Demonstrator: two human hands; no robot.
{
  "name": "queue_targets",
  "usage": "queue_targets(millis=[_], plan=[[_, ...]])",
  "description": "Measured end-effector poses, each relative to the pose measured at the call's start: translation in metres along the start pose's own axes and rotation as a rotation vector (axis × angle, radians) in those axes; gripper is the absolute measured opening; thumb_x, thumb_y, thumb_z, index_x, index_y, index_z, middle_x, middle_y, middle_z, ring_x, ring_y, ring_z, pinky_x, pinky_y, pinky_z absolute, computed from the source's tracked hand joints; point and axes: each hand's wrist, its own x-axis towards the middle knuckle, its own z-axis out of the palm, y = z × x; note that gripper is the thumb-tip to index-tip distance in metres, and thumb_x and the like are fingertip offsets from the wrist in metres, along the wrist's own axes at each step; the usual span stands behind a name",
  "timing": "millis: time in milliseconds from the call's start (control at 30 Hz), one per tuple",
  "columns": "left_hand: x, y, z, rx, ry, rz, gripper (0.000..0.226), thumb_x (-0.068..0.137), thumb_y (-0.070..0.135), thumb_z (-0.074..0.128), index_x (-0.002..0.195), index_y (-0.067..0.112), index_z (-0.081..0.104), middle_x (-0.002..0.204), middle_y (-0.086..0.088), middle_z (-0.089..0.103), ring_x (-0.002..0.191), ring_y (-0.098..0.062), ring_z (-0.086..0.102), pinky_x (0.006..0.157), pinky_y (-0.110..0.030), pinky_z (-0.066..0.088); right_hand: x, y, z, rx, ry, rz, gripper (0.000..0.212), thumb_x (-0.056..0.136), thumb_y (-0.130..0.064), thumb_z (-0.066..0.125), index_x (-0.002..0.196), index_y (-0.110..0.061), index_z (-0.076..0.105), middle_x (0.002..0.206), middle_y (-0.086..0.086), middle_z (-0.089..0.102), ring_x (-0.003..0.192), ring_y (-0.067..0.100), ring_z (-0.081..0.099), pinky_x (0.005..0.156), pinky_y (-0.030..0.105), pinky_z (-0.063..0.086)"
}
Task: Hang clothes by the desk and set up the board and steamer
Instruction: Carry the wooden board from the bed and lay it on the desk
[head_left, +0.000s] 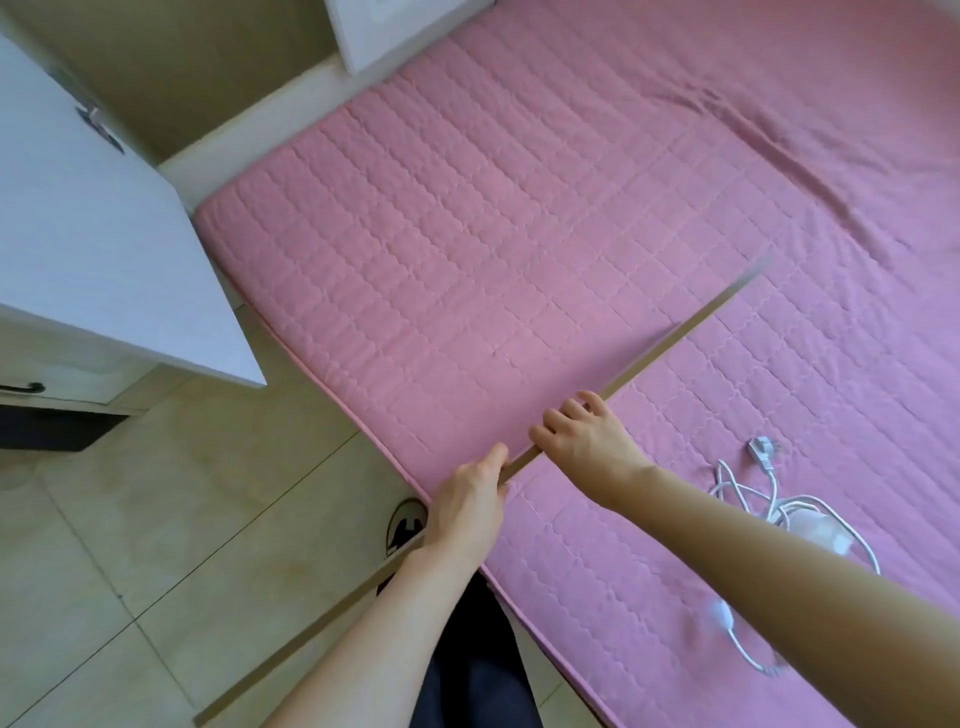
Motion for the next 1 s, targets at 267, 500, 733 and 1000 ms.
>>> queue_targets(millis=[267, 500, 733, 1000], plan=[[-0.050, -0.001, -0.033, 0.017, 0.043, -0.022, 0.008, 0.093, 0.007, 0.049, 0.097, 0.013, 0.047, 0.086, -0.012, 0.066, 0.079, -0.035, 0.060, 0.070, -0.045, 0.050, -0.027, -0.020, -0.043, 0.104, 0.071, -0.046, 0.039, 0.047, -0.002, 0.075, 0.079, -0.023, 0.066, 0.058, -0.005, 0.057, 0.058, 0.021, 0.058, 0.069, 0.041, 0.054], [-0.130, 0.002, -0.095, 0.134, 0.286, 0.111, 0.016, 0.081, 0.022, 0.074, 0.090, 0.024, 0.060, 0.069, 0.006, 0.061, 0.062, -0.019, 0.059, 0.054, -0.031, 0.045, -0.064, -0.046, -0.098, 0.237, 0.241, -0.119, 0.034, 0.072, -0.008, 0.073, 0.096, -0.027, 0.060, 0.071, -0.009, 0.059, 0.064, 0.020, 0.054, 0.057, 0.033, 0.047], [-0.189, 0.004, -0.148, 0.181, 0.530, 0.196, 0.026, 0.072, 0.019, 0.081, 0.091, 0.025, 0.064, 0.080, 0.015, 0.067, 0.075, -0.012, 0.062, 0.071, -0.030, 0.043, -0.084, -0.073, -0.163, 0.365, 0.405, -0.163, 0.022, 0.086, -0.018, 0.066, 0.103, -0.029, 0.057, 0.073, -0.012, 0.055, 0.066, 0.016, 0.049, 0.049, 0.029, 0.041], [-0.244, -0.010, -0.201, 0.221, 0.665, 0.147, 0.008, 0.088, 0.026, 0.057, 0.095, 0.027, 0.061, 0.086, 0.016, 0.065, 0.085, -0.010, 0.060, 0.083, -0.035, 0.040, -0.079, -0.109, -0.227, 0.379, 0.531, -0.248, 0.032, 0.074, -0.010, 0.074, 0.100, -0.024, 0.064, 0.067, -0.011, 0.057, 0.063, 0.016, 0.049, 0.046, 0.032, 0.042]])
